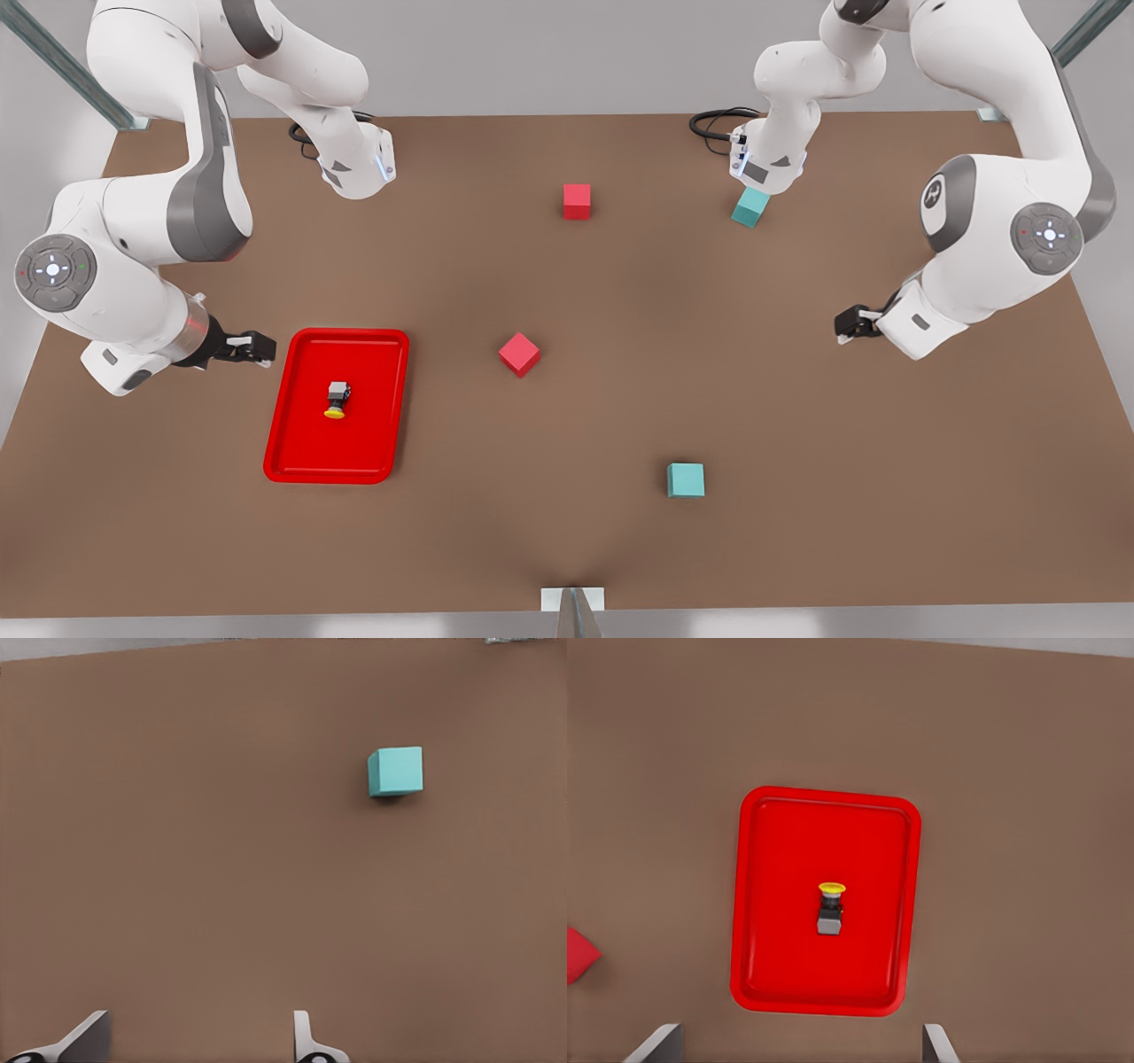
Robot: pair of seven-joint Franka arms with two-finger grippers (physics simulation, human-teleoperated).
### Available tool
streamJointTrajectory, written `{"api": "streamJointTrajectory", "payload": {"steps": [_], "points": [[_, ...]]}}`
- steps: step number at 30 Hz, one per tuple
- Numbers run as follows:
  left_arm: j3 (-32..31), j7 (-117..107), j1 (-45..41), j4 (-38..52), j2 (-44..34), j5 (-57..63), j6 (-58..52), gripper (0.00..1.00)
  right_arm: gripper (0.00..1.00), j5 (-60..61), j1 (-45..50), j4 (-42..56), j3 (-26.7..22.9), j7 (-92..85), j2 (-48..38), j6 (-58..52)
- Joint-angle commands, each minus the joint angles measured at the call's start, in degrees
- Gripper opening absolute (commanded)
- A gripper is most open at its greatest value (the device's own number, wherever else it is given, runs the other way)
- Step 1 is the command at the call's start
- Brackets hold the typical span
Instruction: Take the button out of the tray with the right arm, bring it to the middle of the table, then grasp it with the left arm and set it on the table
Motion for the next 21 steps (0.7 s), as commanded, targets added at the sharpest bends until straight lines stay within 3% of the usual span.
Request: {"api": "streamJointTrajectory", "payload": {"steps": [1, 7, 8, 11, 16, 21], "points": [[0.15, 0.94, 0.01, 0.03, -0.07, 0.02, 0.43, 1.00, 1.00, -0.17, 0.27, 0.00, -0.05, -0.14, -0.07, -0.23], [0.07, 1.03, 0.01, 0.03, -0.33, 0.11, 0.34, 1.00, 1.00, -0.26, 0.97, -0.79, 0.04, -1.64, 0.80, -2.78], [0.07, 1.03, 0.01, 0.03, -0.33, 0.11, 0.34, 1.00, 1.00, -0.34, 0.89, -1.49, 0.04, -2.08, 4.05, -0.24], [0.07, 1.03, 0.01, 0.03, -0.51, 0.11, 0.25, 1.00, 1.00, -0.61, -2.89, -16.61, 0.04, -6.30, 5.11, 21.13], [0.07, 1.03, 0.01, 0.03, -0.69, 0.11, 0.25, 1.00, 1.00, -0.69, -3.60, -27.41, -0.14, 1.87, 6.60, 36.32], [0.06, 1.12, 0.01, 0.03, -0.77, 0.20, 0.08, 1.00, 1.00, -0.87, -4.30, -27.51, -0.58, 4.60, 14.42, 45.12]]}}
